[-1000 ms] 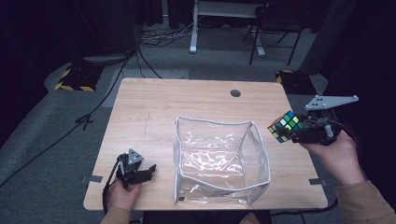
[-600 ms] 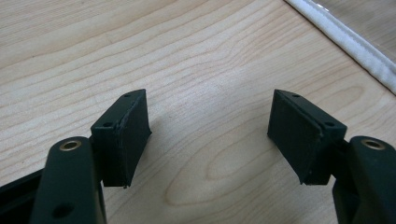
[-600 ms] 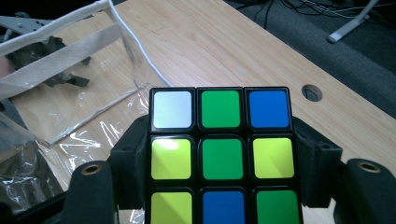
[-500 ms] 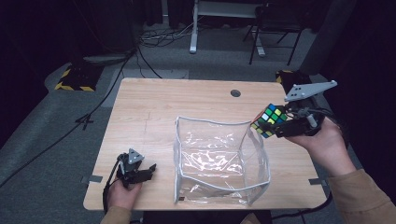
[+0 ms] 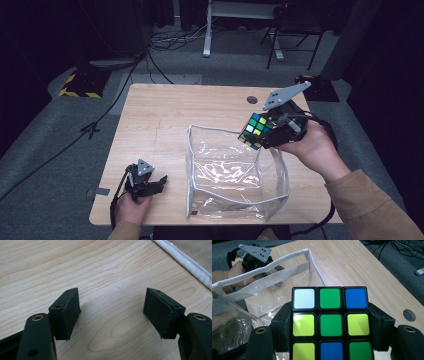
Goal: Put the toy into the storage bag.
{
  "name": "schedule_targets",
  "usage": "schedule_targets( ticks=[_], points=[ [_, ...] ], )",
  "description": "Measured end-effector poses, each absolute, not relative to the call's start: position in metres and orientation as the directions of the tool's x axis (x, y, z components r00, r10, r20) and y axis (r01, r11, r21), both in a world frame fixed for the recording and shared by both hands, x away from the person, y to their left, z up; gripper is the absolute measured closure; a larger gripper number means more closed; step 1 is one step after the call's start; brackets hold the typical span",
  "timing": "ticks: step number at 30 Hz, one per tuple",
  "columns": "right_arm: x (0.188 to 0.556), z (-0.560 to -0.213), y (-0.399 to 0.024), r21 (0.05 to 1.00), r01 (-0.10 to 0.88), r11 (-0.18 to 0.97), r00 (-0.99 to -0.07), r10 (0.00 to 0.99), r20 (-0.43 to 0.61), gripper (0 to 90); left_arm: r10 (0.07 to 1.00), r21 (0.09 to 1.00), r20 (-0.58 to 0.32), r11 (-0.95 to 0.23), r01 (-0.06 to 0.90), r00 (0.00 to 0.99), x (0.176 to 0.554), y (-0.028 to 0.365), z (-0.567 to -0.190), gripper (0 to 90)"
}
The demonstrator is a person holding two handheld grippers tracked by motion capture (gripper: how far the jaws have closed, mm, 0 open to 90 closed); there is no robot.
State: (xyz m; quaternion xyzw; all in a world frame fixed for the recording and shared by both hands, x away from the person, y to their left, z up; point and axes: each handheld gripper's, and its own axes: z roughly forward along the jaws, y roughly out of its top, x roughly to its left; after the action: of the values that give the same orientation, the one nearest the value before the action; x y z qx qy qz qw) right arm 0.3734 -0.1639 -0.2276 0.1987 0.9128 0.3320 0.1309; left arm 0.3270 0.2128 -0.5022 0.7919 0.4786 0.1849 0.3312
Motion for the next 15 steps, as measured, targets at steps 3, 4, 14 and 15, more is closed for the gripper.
schedule_targets(
  ticks=[3, 4, 14, 15],
  points=[
    [0.375, -0.231, -0.153, 0.648, 0.263, 0.715, -0.896, 0.43, -0.111, 33.9, 0.881, 0.701, -0.024, -0.323, 0.636, 0.473, 0.327, 0.213, -0.502, 29.8],
    [0.377, -0.233, -0.15, 0.646, 0.253, 0.72, -0.901, 0.419, -0.114, 33.9, 0.881, 0.702, -0.022, -0.322, 0.635, 0.472, 0.327, 0.213, -0.502, 29.8],
    [0.384, -0.254, -0.11, 0.608, 0.226, 0.761, -0.933, 0.348, -0.089, 33.9, 0.881, 0.701, -0.029, -0.319, 0.638, 0.473, 0.326, 0.213, -0.502, 29.8],
    [0.385, -0.256, -0.107, 0.603, 0.226, 0.765, -0.935, 0.345, -0.088, 33.9, 0.881, 0.701, -0.029, -0.319, 0.638, 0.473, 0.326, 0.213, -0.502, 29.7]
  ],
)
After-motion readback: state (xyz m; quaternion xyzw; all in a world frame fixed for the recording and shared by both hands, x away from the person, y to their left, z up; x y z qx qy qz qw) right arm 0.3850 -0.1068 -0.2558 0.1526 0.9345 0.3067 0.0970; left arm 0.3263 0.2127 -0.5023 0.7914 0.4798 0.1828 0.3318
